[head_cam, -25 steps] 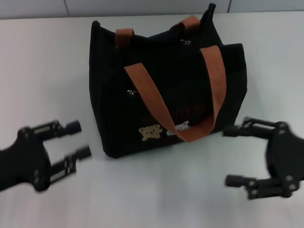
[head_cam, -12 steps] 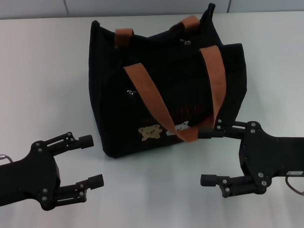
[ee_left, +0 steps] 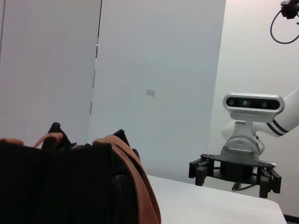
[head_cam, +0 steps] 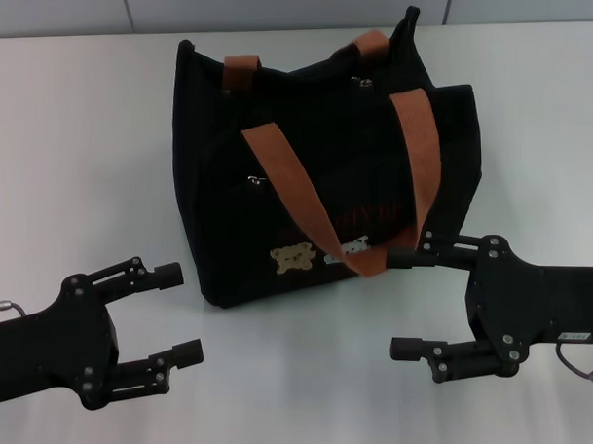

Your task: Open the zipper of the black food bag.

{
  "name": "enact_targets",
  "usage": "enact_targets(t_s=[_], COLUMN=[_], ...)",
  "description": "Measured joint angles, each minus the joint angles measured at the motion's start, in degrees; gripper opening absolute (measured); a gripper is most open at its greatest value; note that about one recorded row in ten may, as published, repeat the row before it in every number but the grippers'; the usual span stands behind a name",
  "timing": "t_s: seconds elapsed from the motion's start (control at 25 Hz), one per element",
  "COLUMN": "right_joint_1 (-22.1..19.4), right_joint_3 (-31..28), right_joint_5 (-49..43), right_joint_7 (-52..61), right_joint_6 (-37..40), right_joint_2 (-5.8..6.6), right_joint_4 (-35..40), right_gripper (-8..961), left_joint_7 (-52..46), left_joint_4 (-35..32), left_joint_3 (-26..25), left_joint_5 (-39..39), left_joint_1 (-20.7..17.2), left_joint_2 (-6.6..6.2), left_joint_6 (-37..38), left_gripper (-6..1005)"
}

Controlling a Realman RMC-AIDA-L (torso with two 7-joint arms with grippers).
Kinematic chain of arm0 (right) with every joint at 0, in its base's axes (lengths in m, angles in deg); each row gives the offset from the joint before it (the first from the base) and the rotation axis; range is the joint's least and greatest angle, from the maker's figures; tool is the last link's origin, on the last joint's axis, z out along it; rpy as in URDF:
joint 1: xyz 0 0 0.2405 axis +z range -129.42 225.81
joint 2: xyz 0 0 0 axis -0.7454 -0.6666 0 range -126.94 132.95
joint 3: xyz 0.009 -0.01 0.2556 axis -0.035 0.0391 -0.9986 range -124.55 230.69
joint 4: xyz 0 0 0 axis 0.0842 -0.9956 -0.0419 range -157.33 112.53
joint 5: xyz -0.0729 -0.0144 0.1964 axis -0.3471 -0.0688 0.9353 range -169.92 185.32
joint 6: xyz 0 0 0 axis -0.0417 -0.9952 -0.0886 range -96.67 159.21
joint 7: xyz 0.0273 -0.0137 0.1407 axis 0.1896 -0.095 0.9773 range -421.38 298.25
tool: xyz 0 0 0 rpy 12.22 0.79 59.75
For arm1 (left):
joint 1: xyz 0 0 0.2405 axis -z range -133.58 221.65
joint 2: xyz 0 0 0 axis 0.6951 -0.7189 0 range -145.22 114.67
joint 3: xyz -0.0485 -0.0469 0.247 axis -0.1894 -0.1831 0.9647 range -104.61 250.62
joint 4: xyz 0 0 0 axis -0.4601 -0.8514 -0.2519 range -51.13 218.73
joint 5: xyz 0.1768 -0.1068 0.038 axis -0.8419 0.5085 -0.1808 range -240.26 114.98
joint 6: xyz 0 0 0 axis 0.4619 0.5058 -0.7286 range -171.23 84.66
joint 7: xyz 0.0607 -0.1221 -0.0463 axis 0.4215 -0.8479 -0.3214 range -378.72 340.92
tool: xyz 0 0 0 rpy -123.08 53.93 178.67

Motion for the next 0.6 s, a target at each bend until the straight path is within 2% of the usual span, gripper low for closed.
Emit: enact_targets(t_s=[0.6], right_joint_1=[0.16], right_joint_3=[0.0], right_joint_5=[-0.07], right_joint_7=[0.0], right_joint_6=[-0.02], right_joint_2=[0.0], right_joint_4=[-0.51], right_gripper=[830], left_joint_7=[-0.06], left_joint_4=[0.19], left_joint_3=[0.01], left_joint_5=[-0.1], left_joint_1=[0.34], left_joint_2=[0.0], left_joint_6=[-0.07], left_gripper=[802])
